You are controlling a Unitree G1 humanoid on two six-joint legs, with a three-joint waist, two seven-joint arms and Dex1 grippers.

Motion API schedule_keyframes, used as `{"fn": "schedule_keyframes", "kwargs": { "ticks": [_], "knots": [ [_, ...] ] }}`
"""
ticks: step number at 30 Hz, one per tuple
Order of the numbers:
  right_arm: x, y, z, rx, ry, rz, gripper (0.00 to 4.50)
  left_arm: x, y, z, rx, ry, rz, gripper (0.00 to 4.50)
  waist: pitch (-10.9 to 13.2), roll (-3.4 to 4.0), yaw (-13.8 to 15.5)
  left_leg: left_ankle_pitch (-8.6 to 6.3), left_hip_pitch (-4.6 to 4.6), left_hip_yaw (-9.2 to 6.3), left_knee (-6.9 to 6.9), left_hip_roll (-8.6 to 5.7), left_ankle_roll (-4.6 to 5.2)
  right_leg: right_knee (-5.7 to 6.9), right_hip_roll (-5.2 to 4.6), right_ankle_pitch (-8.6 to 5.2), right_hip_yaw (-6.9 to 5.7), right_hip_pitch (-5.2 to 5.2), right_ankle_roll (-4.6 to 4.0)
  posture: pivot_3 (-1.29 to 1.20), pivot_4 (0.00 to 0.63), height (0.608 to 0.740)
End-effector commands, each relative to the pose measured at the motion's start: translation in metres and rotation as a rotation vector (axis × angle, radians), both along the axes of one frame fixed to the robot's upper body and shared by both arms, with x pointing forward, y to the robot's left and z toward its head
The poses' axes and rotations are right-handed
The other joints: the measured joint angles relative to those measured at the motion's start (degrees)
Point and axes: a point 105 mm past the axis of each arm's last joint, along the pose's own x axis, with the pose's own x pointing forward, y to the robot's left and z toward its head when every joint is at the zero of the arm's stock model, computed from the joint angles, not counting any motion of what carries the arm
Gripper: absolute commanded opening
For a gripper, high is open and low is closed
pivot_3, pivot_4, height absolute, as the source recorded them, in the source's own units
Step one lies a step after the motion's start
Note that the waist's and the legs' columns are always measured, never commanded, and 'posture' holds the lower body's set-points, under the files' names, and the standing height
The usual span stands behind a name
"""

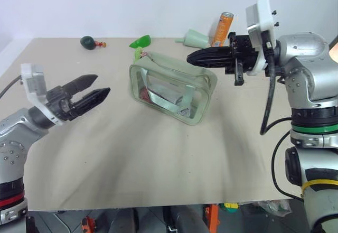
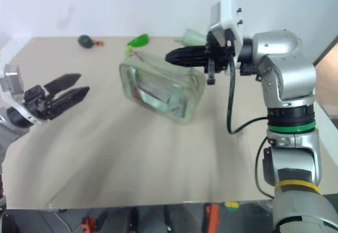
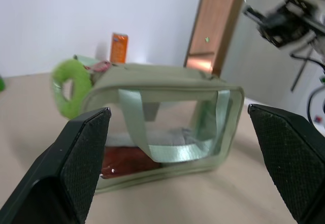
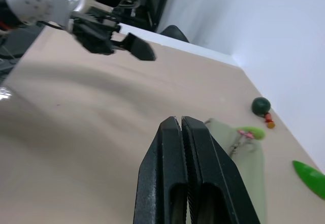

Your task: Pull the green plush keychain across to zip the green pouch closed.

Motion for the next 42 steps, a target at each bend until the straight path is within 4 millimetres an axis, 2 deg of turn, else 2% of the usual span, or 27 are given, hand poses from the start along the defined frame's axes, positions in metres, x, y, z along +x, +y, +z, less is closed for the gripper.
{"fn": "schedule_keyframes", "kwargs": {
  "ticks": [1,5,6,7,10,13,18,23,33,37,42],
  "knots": [
    [-0.007,0.001,0.001,-0.01,-0.038,0.006,0.02,-0.001,0.018,0.017,-0.088,-0.046,0.043,4.5,0.0,0.0,0.0,0.04,0.0,-0.03,0.0,0.01,0.01,0.01,0.03,0.02,-0.04,0.01,0.02,0.0,0.15,0.74],
    [0.008,0.007,0.005,0.035,-0.062,-0.082,0.02,0.0,0.017,0.014,-0.088,-0.031,0.038,4.5,0.0,0.0,0.0,0.11,0.0,-0.03,0.0,0.03,-0.02,0.04,0.04,0.08,-0.07,0.01,0.03,0.0,0.15,0.74],
    [0.011,0.009,0.006,0.048,-0.046,-0.096,0.45,0.0,0.015,0.013,-0.079,-0.029,0.036,4.5,0.0,0.0,0.0,0.12,0.01,-0.02,0.0,0.04,-0.03,0.04,0.04,0.1,-0.05,0.01,0.03,0.0,0.15,0.74],
    [0.012,0.01,0.007,0.055,-0.034,-0.103,0.59,0.0,0.013,0.012,-0.073,-0.028,0.034,4.5,0.0,0.0,0.0,0.14,0.01,-0.02,0.0,0.03,-0.06,0.04,0.04,0.12,-0.05,0.01,0.04,0.0,0.15,0.74],
    [0.009,0.015,-0.004,-0.028,-0.072,-0.114,1.66,0.001,0.007,0.007,-0.055,-0.014,0.017,4.5,0.0,0.0,0.1,0.15,-0.01,-0.02,0.0,0.01,-0.07,0.04,0.01,0.12,-0.05,0.01,0.05,0.0,0.15,0.74],
    [0.004,0.018,-0.016,-0.082,-0.035,-0.09,2.69,-0.001,0.0,0.001,-0.023,0.004,-0.01,4.5,0.0,0.0,0.2,0.14,-0.05,-0.02,0.0,-0.01,-0.07,0.03,-0.03,0.12,-0.02,-0.01,0.05,0.0,0.15,0.74],
    [0.008,0.021,-0.034,-0.134,-0.015,-0.102,2.69,-0.004,-0.013,-0.008,0.039,0.023,-0.061,4.5,0.0,-0.01,0.1,0.14,-0.05,-0.01,0.01,-0.03,-0.07,0.01,-0.04,0.12,0.0,-0.01,0.05,0.0,0.15,0.74],
    [0.029,0.018,-0.043,-0.198,-0.069,-0.197,2.69,-0.009,-0.023,-0.011,0.078,0.02,-0.103,4.5,0.0,-0.01,0.1,0.16,-0.04,-0.02,0.04,0.0,-0.07,0.02,0.02,0.14,-0.03,0.0,0.06,0.0,0.15,0.74],
    [0.045,0.019,-0.038,-0.189,-0.122,-0.25,2.69,-0.013,-0.027,-0.009,0.103,0.005,-0.126,4.5,0.0,-0.01,0.1,0.16,-0.04,-0.01,0.04,-0.01,-0.07,0.03,0.02,0.15,0.0,-0.01,0.04,0.0,0.15,0.74],
    [0.052,0.017,-0.057,-0.277,-0.146,-0.272,2.69,-0.013,-0.027,-0.009,0.106,0.004,-0.129,4.5,0.0,-0.01,0.1,0.16,-0.04,0.0,0.04,-0.03,-0.07,0.03,-0.01,0.15,0.01,0.0,0.04,0.0,0.15,0.74],
    [0.051,0.02,-0.07,-0.324,-0.148,-0.255,2.69,-0.013,-0.027,-0.01,0.105,0.003,-0.129,4.5,0.0,-0.01,0.1,0.16,-0.04,0.0,0.04,-0.01,-0.07,0.03,0.0,0.15,0.02,-0.01,0.04,0.0,0.15,0.74]
  ]
}}
